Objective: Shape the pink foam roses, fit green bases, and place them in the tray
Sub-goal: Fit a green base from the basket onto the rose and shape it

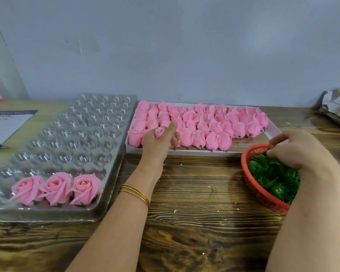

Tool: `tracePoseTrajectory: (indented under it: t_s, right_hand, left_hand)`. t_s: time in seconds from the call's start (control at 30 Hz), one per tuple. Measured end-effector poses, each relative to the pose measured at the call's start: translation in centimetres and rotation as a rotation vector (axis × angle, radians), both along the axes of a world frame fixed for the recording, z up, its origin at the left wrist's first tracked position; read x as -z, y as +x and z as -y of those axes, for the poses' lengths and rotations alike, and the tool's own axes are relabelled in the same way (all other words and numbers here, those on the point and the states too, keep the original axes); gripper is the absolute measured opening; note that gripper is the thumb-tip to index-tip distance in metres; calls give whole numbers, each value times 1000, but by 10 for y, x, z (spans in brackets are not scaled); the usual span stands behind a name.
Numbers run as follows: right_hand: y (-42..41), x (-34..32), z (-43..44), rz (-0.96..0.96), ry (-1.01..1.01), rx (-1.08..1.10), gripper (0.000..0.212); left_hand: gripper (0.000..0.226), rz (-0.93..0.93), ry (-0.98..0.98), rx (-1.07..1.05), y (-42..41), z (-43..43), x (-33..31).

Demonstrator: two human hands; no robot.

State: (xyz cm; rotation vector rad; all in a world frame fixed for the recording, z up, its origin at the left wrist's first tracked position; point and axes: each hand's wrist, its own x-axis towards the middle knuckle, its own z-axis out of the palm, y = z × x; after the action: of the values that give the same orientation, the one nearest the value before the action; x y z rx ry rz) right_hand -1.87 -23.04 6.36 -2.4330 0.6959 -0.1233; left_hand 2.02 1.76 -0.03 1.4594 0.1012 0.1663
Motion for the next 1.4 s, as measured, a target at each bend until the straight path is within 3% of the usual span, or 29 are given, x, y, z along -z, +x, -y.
tracePoseTrajectory:
  t_s: [0.13, 0.27, 0.53, 0.67, 0.87, 1.1, 1.4]
  right_hand:
    - [1, 3, 1, 124, 35, 74, 47]
    - [0, 0, -3, 321, 7, 102, 30]
    - [3, -3, -16, 697, 81, -59, 24]
    - [10, -2, -35, 697, 260, -264, 17]
    - [22, 10, -70, 583, 336, -482, 19]
    - [33, 32, -108, 482, 364, -586, 14]
    - [40, 56, -131, 506, 416, -580, 17]
  left_hand:
    - [53, -5, -2, 1, -1, 0, -1]
    - [55, -2, 5, 14, -1, 0, 0]
    - [53, 4, 1, 4, 1, 1, 1]
    - [54, 5, 1, 11, 1, 1, 1]
    - [56, 5, -3, 11, 0, 1, 1]
    - [53, 2, 5, 3, 2, 0, 2]
    - [53, 24, -3, -20, 9, -1, 8]
